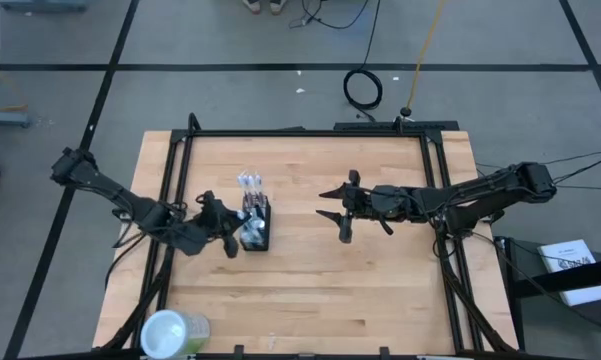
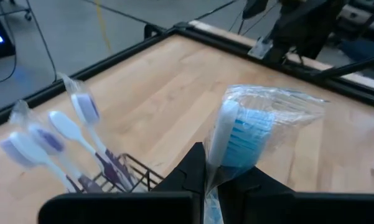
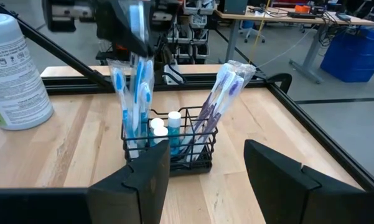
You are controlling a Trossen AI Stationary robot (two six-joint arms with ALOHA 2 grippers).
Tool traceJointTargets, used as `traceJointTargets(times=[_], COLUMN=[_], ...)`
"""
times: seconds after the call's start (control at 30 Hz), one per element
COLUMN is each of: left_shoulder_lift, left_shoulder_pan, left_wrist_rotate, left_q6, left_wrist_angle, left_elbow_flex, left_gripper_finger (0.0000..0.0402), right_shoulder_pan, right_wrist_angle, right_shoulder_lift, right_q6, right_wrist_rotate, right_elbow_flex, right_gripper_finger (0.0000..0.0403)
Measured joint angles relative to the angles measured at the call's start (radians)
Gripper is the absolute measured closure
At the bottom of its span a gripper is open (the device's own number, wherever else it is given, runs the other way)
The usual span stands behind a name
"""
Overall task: Pick & Place toothbrushing station
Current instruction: Put the blue toothbrush into the bottom compartment of the mesh organizer
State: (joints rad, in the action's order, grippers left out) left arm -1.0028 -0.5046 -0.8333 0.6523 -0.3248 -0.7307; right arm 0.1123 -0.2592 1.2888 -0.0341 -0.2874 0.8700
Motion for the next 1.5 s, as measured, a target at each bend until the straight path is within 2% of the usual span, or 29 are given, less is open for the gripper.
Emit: traceJointTargets(times=[0.47,0.77,1.07,1.23,1.5], left_shoulder_lift=[-0.234,-0.262,-0.259,-0.248,-0.198], left_shoulder_pan=[0.033,0.033,0.033,0.031,0.029], left_wrist_rotate=[-0.01,-0.013,-0.002,0.04,0.083], left_q6=[0.137,0.139,0.14,0.145,0.139], left_wrist_angle=[0.059,0.072,0.068,0.061,0.065], left_elbow_flex=[-0.002,-0.002,-0.001,0.0,0.001], left_gripper_finger=[0.0376,0.0384,0.0317,0.0288,0.02], right_shoulder_pan=[0.0,0.0,0.0,0.0,0.0], right_wrist_angle=[-0.001,-0.001,-0.001,-0.001,-0.001], right_shoulder_lift=[0.0,0.0,0.0,0.0,0.0], right_q6=[-0.007,-0.007,-0.007,-0.007,-0.007], right_wrist_rotate=[0.0,0.0,0.001,0.001,0.001], right_elbow_flex=[0.0,0.0,0.0,0.0,0.0], right_gripper_finger=[0.0206,0.0206,0.0206,0.0206,0.0206])
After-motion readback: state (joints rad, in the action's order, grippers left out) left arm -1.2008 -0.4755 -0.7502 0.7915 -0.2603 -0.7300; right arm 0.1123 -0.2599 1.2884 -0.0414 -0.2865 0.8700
